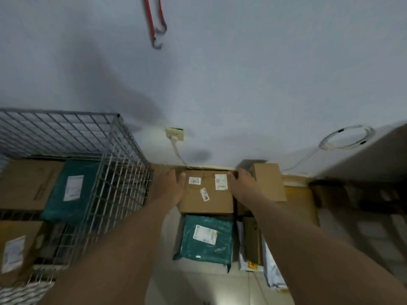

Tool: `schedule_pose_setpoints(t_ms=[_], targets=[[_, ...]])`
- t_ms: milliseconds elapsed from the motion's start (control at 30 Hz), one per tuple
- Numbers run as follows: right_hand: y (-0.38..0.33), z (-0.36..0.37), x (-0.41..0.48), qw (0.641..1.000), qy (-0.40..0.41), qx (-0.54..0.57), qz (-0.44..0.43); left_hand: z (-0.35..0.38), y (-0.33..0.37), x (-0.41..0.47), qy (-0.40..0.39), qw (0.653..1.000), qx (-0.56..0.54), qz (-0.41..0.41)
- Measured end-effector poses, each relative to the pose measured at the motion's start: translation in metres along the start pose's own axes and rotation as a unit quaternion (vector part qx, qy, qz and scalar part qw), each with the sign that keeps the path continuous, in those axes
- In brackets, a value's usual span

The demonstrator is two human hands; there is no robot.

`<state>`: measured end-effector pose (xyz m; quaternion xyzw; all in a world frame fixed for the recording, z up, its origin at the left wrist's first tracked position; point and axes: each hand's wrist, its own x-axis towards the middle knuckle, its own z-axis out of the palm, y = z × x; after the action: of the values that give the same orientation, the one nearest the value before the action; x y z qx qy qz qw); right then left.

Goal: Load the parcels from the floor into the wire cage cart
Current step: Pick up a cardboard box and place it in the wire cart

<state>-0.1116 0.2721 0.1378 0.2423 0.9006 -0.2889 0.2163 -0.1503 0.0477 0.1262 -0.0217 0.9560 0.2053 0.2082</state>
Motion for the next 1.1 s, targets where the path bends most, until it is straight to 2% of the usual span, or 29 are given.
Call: schedule_pose_setpoints(t_ms=[67,267,467,600,700,933,1100], targets=[[0.033,0.048,0.027,0.998,-0.027,0.026,0.040,0.052,-0.027,0.017,-0.027,0.997,-0.044,-0.052],[0.110,0.140,0.114,0.983,-0.057,0.078,0.156,0.167,-0.081,0.078,-0.103,0.976,-0.134,-0.135],[0.152,0.209,0.222,0.969,-0.088,0.124,0.197,0.262,-0.105,0.159,-0.119,0.956,-0.186,-0.195],[0.182,0.246,0.281,0.961,-0.079,0.151,0.220,0.313,-0.118,0.216,-0.123,0.924,-0.264,-0.250],[0.204,0.269,0.305,0.946,-0.084,0.192,0.246,0.344,-0.134,0.246,-0.127,0.901,-0.315,-0.270],[0.233,0.291,0.330,0.916,-0.103,0.293,0.252,0.384,-0.157,0.280,-0.038,0.916,-0.267,-0.298],[0.242,0.304,0.349,0.899,-0.097,0.349,0.245,0.382,-0.146,0.289,-0.101,0.885,-0.372,-0.261]])
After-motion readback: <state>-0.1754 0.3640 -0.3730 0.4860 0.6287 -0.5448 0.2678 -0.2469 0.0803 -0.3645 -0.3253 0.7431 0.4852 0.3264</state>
